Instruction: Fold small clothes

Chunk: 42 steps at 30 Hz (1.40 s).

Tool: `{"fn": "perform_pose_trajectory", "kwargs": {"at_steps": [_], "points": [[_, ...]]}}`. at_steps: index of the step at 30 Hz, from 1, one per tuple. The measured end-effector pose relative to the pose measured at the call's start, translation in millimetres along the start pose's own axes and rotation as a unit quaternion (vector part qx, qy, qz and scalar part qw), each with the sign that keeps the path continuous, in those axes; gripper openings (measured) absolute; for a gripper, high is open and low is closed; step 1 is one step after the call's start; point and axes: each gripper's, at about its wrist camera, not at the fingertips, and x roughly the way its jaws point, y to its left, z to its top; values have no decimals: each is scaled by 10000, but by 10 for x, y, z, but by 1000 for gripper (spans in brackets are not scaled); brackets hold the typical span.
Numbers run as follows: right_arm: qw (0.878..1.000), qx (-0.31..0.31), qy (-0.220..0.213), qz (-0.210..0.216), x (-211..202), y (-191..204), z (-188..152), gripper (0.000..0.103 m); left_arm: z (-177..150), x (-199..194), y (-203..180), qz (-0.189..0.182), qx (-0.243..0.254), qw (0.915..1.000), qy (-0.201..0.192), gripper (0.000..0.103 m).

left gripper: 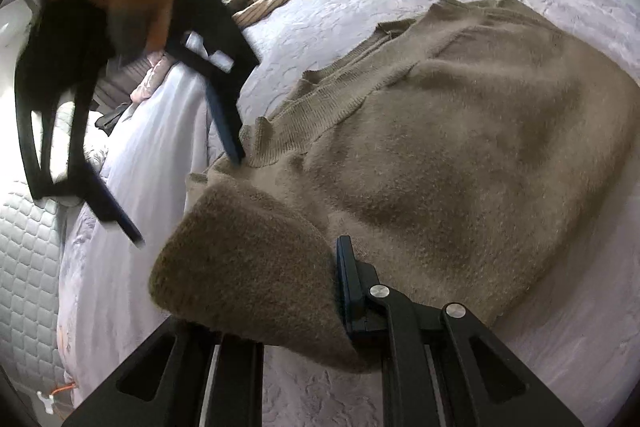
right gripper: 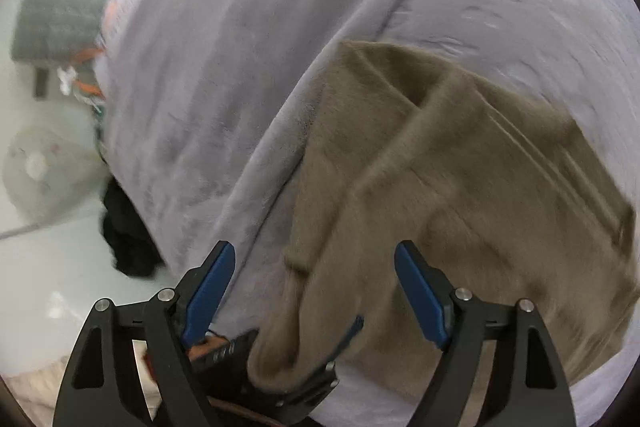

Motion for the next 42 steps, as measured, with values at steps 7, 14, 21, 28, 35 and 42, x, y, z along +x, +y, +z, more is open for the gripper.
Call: {"fn": "perform_pose_trajectory", "kwargs": {"at_steps": [7,14,21,28,35,42], "points": [[9919,-310,810,-923,591,197,280,85,-22,60,19,-45,-32,9999,109,16],[9875,-346,548,-1435,599,13,182,19,-20,32,-17,46,115,9999,76,16],[9960,260,-843,-126,-211,-536,-429,16,267,-326,79,-91,-216,9993,-305,16],[9709,779,-2161,678,-1025,-1156,-1223,16,834,-813,-175,-280,-83,9949,-967,16],[9270,1248,-3385,1028,-1580,-1793,-2267,13,1293,-1076,-927,-814,466,9859,-1384,16],[8952,2218,-3592,1430,-1253,-2679,-3137,9,1279,-886,-1842,-1380,1307,9753,-1129,16]]}}
